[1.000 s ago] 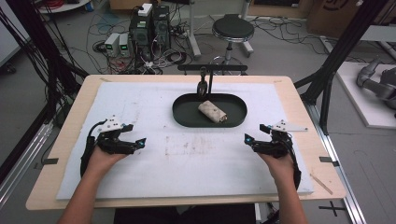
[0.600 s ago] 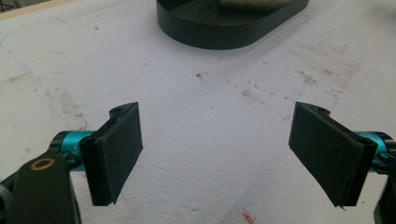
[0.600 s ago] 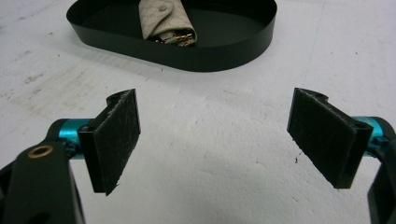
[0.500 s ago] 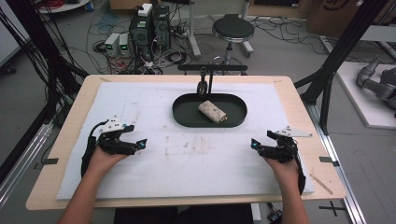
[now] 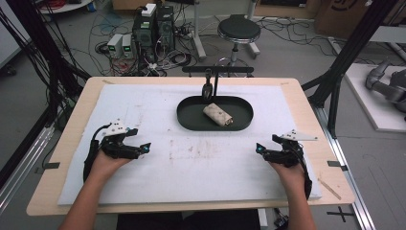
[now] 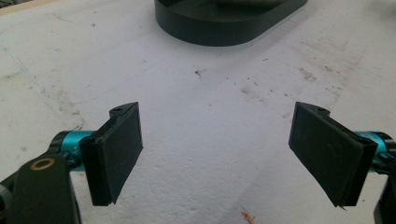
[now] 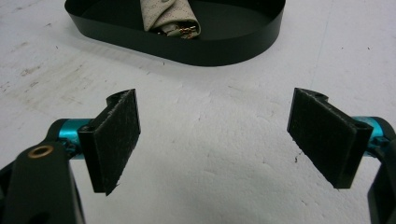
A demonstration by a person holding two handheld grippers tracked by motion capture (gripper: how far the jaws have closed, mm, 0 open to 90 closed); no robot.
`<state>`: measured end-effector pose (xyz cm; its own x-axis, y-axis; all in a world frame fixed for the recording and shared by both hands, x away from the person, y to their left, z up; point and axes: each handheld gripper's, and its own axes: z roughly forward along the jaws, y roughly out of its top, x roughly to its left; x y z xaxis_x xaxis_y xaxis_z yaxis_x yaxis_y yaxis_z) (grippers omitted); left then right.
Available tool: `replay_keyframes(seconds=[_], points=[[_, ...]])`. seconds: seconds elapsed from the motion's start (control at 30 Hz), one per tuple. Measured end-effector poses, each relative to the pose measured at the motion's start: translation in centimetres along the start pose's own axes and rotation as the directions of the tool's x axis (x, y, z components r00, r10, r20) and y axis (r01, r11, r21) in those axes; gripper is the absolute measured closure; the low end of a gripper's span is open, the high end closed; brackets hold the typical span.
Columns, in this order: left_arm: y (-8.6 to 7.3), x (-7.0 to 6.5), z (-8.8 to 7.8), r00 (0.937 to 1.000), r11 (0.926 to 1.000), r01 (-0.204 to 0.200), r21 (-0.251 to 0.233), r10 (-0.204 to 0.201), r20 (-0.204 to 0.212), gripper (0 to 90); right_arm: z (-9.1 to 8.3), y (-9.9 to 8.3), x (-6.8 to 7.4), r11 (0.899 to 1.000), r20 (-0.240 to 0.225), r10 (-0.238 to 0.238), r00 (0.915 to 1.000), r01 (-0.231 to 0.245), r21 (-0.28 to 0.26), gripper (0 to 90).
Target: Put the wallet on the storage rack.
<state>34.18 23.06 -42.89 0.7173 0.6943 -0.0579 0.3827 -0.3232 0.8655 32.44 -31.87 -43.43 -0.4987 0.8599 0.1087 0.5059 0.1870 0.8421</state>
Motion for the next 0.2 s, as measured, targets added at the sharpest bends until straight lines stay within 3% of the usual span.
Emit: replay_keyframes(seconds=[0.2], points=[[-0.02,0.02,0.01,0.9999,0.9999,0.011,-0.002,-0.011,-0.004,17.4,0.17,0.01,0.04,1.0,0.0,-0.004,1.0,0.004,0.013,17.7]])
